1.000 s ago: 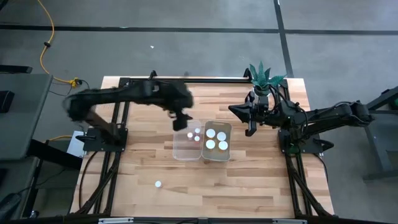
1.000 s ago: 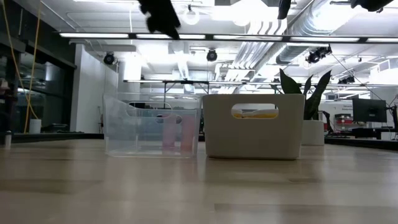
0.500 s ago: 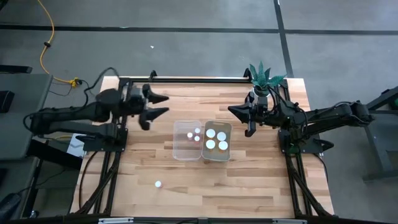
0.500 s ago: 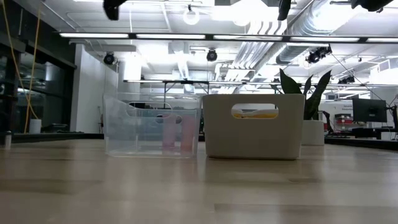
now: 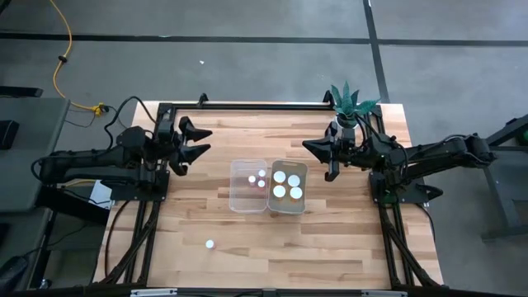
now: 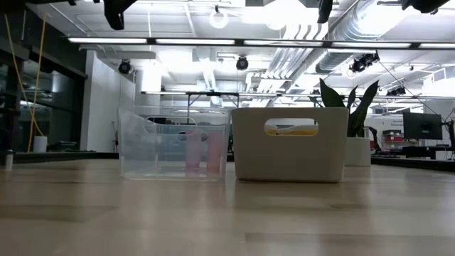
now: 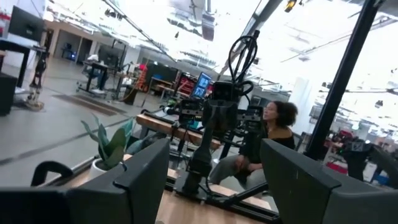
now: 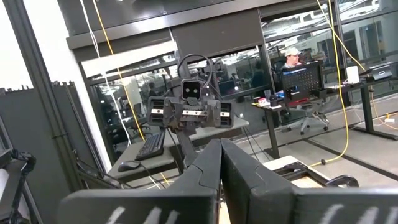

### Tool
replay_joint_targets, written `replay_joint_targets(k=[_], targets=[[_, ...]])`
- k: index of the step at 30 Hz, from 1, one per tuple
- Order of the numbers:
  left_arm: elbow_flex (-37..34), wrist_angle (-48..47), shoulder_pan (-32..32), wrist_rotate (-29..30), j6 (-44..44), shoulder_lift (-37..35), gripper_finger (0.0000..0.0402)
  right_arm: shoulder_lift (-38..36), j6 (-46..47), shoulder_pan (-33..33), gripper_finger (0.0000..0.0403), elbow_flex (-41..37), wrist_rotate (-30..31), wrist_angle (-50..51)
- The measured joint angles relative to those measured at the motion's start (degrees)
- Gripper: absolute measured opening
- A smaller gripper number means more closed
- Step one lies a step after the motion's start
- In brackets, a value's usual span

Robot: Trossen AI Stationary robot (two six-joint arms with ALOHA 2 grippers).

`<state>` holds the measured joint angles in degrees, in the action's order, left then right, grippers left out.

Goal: Pick and place medicine bottles into bin by pill shape (circle, oval)
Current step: Put the small pink pill bottle into the transparent bin

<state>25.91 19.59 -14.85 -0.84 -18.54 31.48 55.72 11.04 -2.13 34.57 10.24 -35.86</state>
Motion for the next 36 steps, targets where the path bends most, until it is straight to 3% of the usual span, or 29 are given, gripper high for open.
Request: replay_joint_targets(k=[13, 22, 30, 36], targets=[[0.0, -0.3, 0.0, 0.0, 7.1, 0.0, 0.0239, 0.0, 0.0, 0.0, 0.0000, 0.0, 0.0, 0.1], [0.3, -4.3, 0.4, -2.1, 7.2, 0.1, 0.0239, 0.0, 0.0, 0.0, 0.0000, 0.0, 0.0, 1.1], [9.8, -28.9, 8.8, -3.0, 10.2, 4.2, 0.0239, 0.0, 0.0, 0.0, 0.0000, 0.0, 0.0, 2.6], [17.1, -47.5, 24.9, -3.0, 9.8, 13.8, 0.0239, 0.0, 0.5, 0.0, 0.0000, 0.0, 0.0, 3.5]])
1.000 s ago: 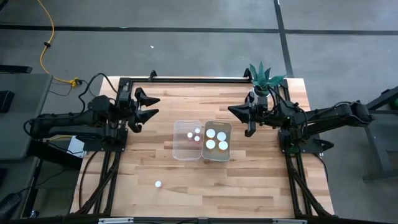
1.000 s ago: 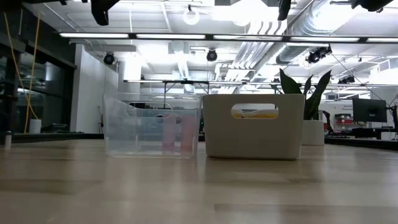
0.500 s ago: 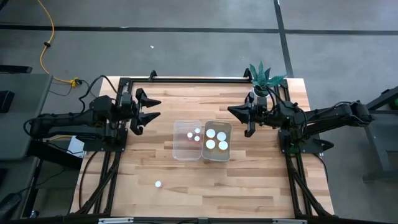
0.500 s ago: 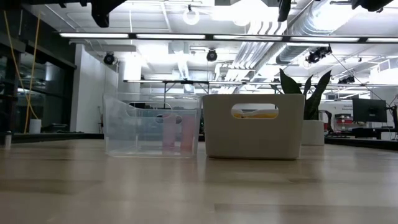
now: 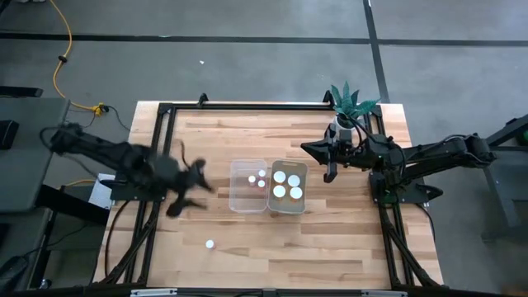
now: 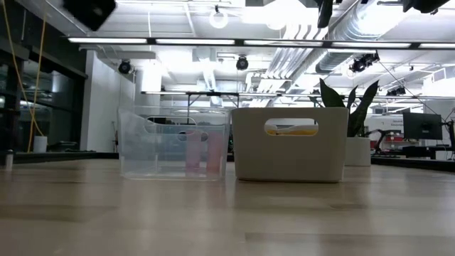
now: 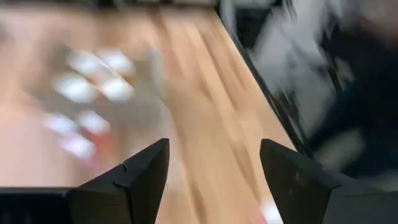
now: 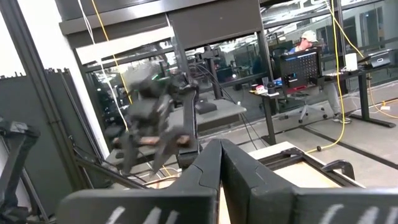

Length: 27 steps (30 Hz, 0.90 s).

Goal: Pick and place medicine bottles into bin by pill shape (circle, oval)
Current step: Put the small pink pill bottle into the transparent bin

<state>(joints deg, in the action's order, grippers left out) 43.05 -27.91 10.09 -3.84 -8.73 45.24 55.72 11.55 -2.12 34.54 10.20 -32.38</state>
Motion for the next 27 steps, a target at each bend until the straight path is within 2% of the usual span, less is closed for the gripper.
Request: replay_joint_targets(k=[3, 6, 10, 17, 23, 27], targets=[[0.5, -2.5, 9.2, 0.6, -1.4, 6.1, 0.0239, 0.0, 0.0, 0.0, 0.0000, 0.0, 0.0, 0.3], [0.6, -2.3, 17.0, 3.6, -1.3, 12.4, 0.0239, 0.0, 0.0, 0.0, 0.0000, 0.0, 0.0, 0.5], [0.6, -1.3, 23.2, 7.7, -1.1, 21.0, 0.0239, 0.0, 0.0, 0.0, 0.0000, 0.0, 0.0, 0.9], [0.6, 7.6, 26.8, 8.4, -1.6, 31.3, 0.0239, 0.0, 0.0, 0.0, 0.0000, 0.0, 0.0, 3.1], [0.5, 7.5, 26.7, 11.7, -1.4, 35.1, 0.0239, 0.0, 0.0, 0.0, 0.0000, 0.0, 0.0, 3.3], [0.5, 8.2, 26.7, 11.9, -0.7, 36.2, 0.0239, 0.0, 0.2, 0.0, 0.0000, 0.0, 0.0, 3.4]])
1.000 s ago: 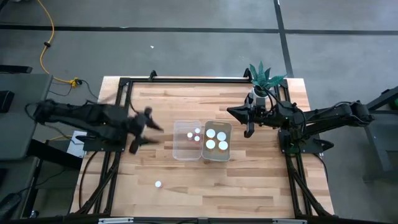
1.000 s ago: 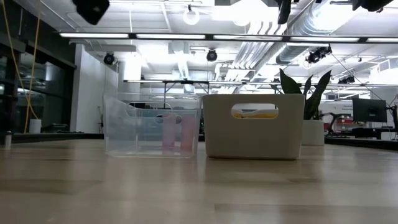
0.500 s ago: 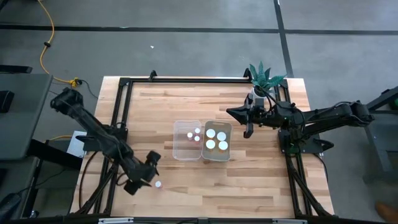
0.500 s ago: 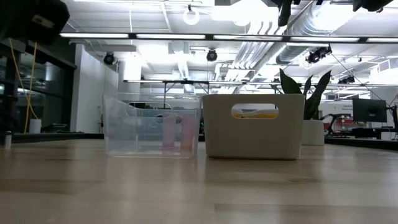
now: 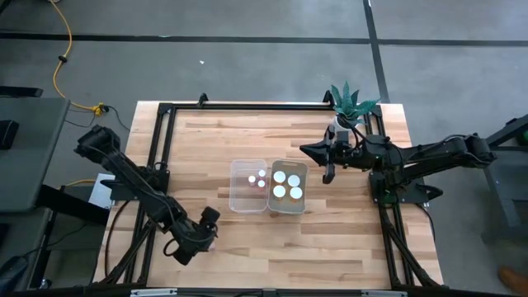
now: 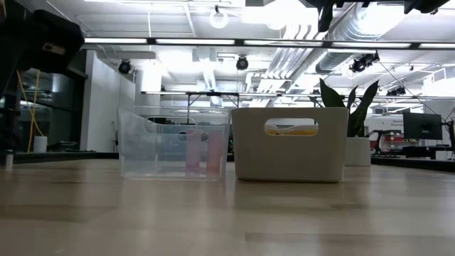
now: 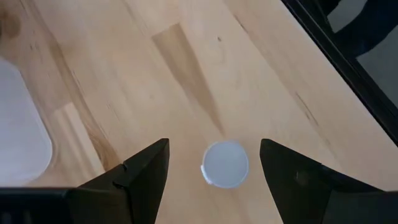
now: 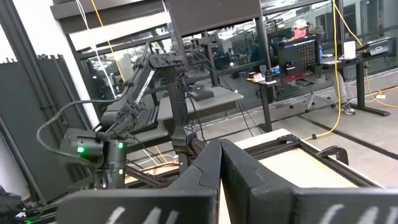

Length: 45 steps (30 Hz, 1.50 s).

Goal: Pick and place medicine bottles into bin by pill shape (circle, oval)
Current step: Put the small pink pill bottle into the transparent bin

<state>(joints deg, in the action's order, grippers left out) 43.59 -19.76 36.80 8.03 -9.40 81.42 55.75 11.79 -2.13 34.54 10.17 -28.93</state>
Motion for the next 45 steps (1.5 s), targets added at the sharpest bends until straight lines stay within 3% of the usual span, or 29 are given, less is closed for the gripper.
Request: replay_joint_targets(k=[7, 17, 32, 45], targets=[[-0.4, 0.3, 0.0, -1.1, -0.6, 0.4, 0.0236, 0.0, 0.1, 0.0, 0.0000, 0.0, 0.0, 0.3], [-2.6, 2.3, 0.0, -2.1, -0.1, 0.4, 0.0201, 0.0, 0.2, 0.0, 0.0000, 0.0, 0.0, 0.5], [-2.5, 4.4, 0.0, -3.9, 1.0, 3.9, 0.0199, 0.0, 0.2, 0.0, 0.0000, 0.0, 0.0, 0.5], [-1.5, 2.9, -0.2, -1.4, 1.7, 3.9, 0.0194, 0.0, 0.1, 0.0, 0.0000, 0.0, 0.5, 0.6]])
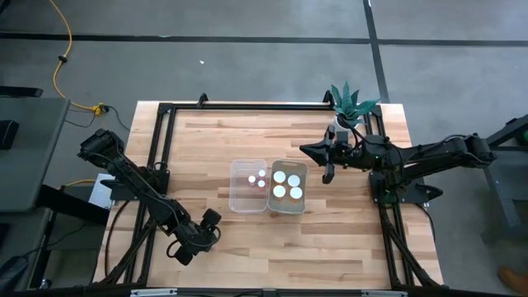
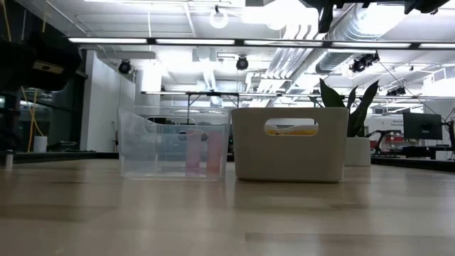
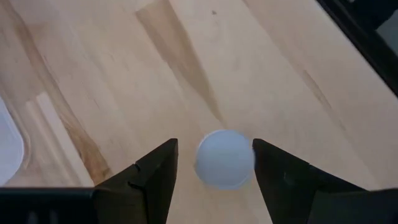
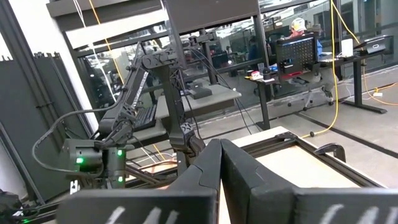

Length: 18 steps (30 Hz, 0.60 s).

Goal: Pick and place medicine bottles into bin by pill shape (circle, oval)
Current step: Put the small pink pill bottle into the transparent bin

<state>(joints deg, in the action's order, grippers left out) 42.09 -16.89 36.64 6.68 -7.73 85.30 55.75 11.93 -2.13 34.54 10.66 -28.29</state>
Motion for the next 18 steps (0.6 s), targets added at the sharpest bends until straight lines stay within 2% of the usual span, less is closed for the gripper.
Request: replay_joint_targets(k=[18], targets=[[0.0, 0.3, 0.0, -1.1, 2.6, 0.0, 0.0105, 0.0, 0.0, 0.0, 0.0000, 0.0, 0.2, 0.0]])
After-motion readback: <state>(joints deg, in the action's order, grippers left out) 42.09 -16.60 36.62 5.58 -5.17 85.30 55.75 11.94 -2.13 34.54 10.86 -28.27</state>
